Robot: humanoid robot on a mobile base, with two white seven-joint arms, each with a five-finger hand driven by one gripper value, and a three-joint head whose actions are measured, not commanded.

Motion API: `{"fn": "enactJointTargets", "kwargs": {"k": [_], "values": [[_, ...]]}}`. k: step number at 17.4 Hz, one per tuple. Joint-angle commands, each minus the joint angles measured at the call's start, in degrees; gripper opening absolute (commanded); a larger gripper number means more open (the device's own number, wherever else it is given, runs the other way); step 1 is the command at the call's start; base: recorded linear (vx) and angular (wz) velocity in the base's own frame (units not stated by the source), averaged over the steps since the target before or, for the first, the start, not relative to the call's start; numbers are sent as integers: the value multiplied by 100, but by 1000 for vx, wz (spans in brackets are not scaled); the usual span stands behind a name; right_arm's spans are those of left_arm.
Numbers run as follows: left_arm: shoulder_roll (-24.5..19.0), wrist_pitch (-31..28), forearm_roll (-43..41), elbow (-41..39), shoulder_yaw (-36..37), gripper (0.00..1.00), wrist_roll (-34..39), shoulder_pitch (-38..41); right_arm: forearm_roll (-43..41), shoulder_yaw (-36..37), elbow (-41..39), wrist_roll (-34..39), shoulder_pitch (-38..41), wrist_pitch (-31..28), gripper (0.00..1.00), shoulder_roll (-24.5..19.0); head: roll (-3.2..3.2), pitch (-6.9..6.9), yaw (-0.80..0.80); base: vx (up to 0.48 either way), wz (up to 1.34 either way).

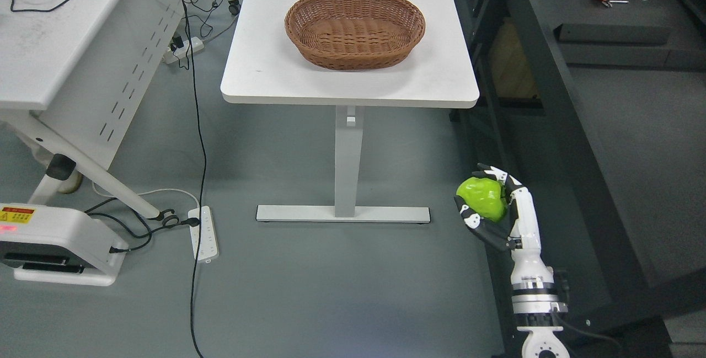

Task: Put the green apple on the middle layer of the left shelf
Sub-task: 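Carry the held green apple while turning toward the black fruit shelf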

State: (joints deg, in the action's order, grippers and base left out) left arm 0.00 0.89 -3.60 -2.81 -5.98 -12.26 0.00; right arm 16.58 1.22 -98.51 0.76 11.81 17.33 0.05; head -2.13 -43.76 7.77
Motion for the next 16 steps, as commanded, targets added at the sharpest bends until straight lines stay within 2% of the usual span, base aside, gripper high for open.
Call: {"fn": "enactJointTargets", "kwargs": {"k": [1,9,16], "values": [[-100,-36,0,0,0,100,-5,53,3,-25,-1,3,5,-2,0,95,0,0,0,-272,-139],[-100,-36,0,0,0,100,-5,53,3,-25,7,3,23,-2,0,95,0,0,0,-252,-290],[-100,-36,0,0,0,100,-5,53,3,-25,-1,3,49,-2,0,95,0,0,0,-177,-809]]}}
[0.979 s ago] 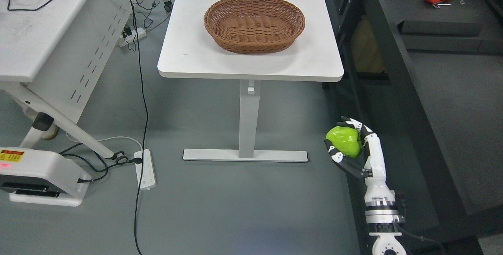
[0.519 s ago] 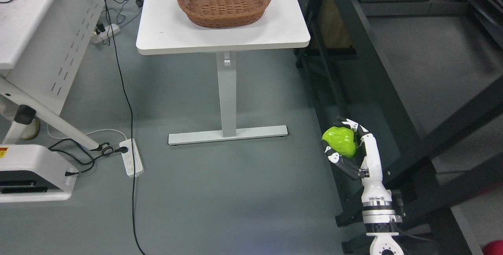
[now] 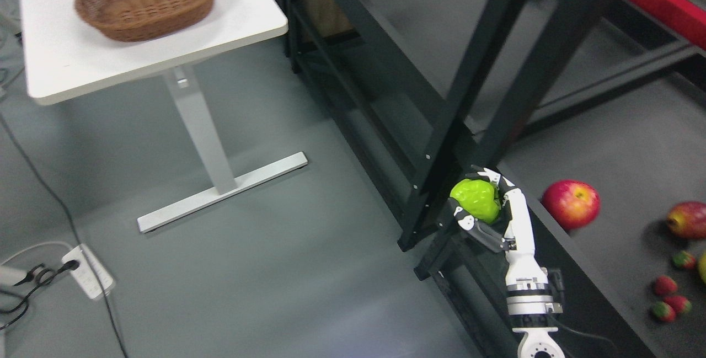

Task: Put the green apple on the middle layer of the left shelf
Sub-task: 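Carry the held green apple while turning toward the black fruit shelf, then move the held green apple over the shelf's middle layer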

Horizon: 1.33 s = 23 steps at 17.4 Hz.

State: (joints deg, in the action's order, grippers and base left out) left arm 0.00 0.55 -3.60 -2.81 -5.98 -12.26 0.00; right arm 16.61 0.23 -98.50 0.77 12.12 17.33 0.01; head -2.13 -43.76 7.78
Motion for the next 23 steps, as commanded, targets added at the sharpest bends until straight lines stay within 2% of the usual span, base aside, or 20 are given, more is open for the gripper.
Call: {"fn": "enactJointTargets", "kwargs": {"k": [1,12,23], "values": [[-100,-2,0,0,0,100,4,53,-9,73,-2,2,19,-1,0,99,0,0,0,-137,-989],[-100,-2,0,0,0,100,-4,53,0,82,-2,2,28,-72,0,99,0,0,0,-44,-1096],[-100,-2,0,0,0,100,4,53,0,126,-2,-7,-7,-317,0,99,0,2,0,140,-260]]}}
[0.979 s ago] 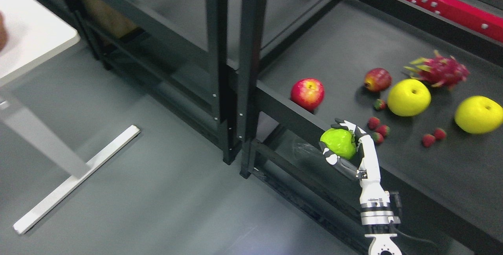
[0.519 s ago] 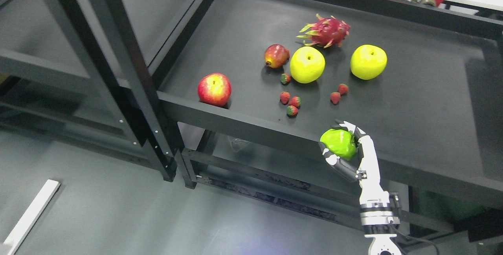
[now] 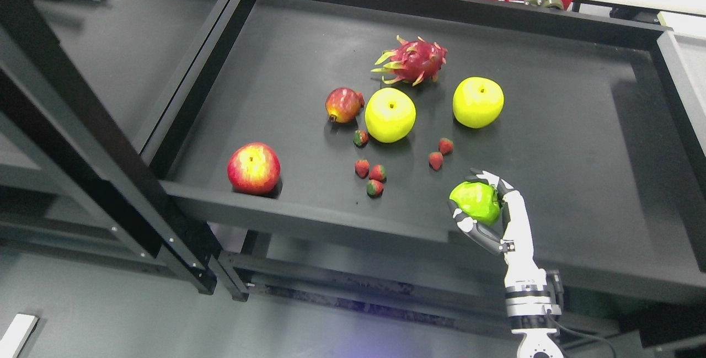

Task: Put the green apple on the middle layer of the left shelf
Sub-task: 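Move the held green apple over the shelf's middle layer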

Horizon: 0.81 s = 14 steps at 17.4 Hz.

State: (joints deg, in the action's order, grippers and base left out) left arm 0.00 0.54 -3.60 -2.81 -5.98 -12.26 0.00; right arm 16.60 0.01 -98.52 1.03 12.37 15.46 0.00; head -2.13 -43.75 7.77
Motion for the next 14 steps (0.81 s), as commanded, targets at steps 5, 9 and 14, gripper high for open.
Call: {"fn": "enactJointTargets", "kwargs": {"k": [5,9,14], "values": [[-100,-2,0,0,0,100,-4,53,27,306,26,-32,-199,-411,0,100,0,0,0,228,0],[-100,-2,0,0,0,100,4,53,98,595,192,-32,-498,-982,0,100,0,0,0,219,0],[-100,-2,0,0,0,100,4,53,107,912,623,-76,-946,-1457,0,624,0,0,0,146,-4]]}}
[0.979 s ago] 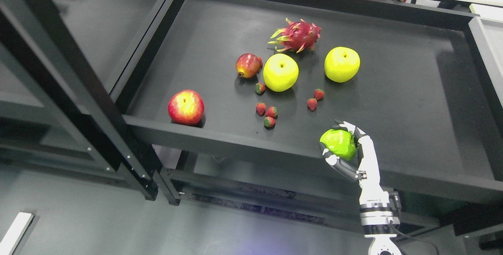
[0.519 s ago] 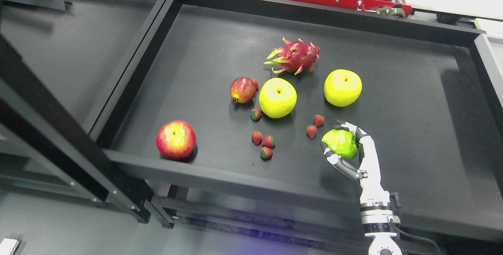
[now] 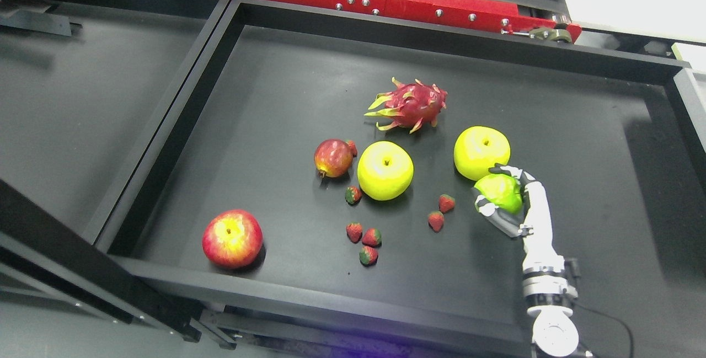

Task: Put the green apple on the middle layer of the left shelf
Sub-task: 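Lower the green apple onto the shelf and open the right hand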

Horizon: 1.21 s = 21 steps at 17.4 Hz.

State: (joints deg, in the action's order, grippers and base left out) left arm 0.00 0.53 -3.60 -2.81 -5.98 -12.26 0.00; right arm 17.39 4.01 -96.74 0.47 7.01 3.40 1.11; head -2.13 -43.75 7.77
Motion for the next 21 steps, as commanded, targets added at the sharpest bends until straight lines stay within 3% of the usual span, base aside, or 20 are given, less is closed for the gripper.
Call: {"fn": "enactJointTargets", "kwargs": {"k": [1,3,4,5,6,7,16,19,21], "values": [[-100,0,0,0,0,100,4,53,28,539,506,-21,-472,-330,0,556,0,0,0,111,0],[-100,0,0,0,0,100,4,53,19,557,559,6,-534,-471,7,566,0,0,0,92,-1],[-100,0,0,0,0,100,-5,53,2,548,559,14,-534,-506,19,566,0,0,0,72,-2],[-100,0,0,0,0,100,4,53,-16,548,559,15,-534,-489,40,566,0,0,0,46,0],[-100,0,0,0,0,100,4,53,-16,539,559,15,-551,-454,82,566,0,0,0,31,0],[-100,0,0,0,0,100,4,53,-16,539,559,15,-578,-445,100,557,0,0,0,31,0],[-100,0,0,0,0,100,-5,53,-86,548,533,6,-552,-340,100,487,0,1,0,1,0],[-100,0,0,0,0,100,4,53,-200,477,445,-3,-368,134,100,-11,0,0,0,0,0],[-100,0,0,0,0,100,4,53,-480,460,296,-3,-201,179,100,-11,0,1,0,0,0]]}}
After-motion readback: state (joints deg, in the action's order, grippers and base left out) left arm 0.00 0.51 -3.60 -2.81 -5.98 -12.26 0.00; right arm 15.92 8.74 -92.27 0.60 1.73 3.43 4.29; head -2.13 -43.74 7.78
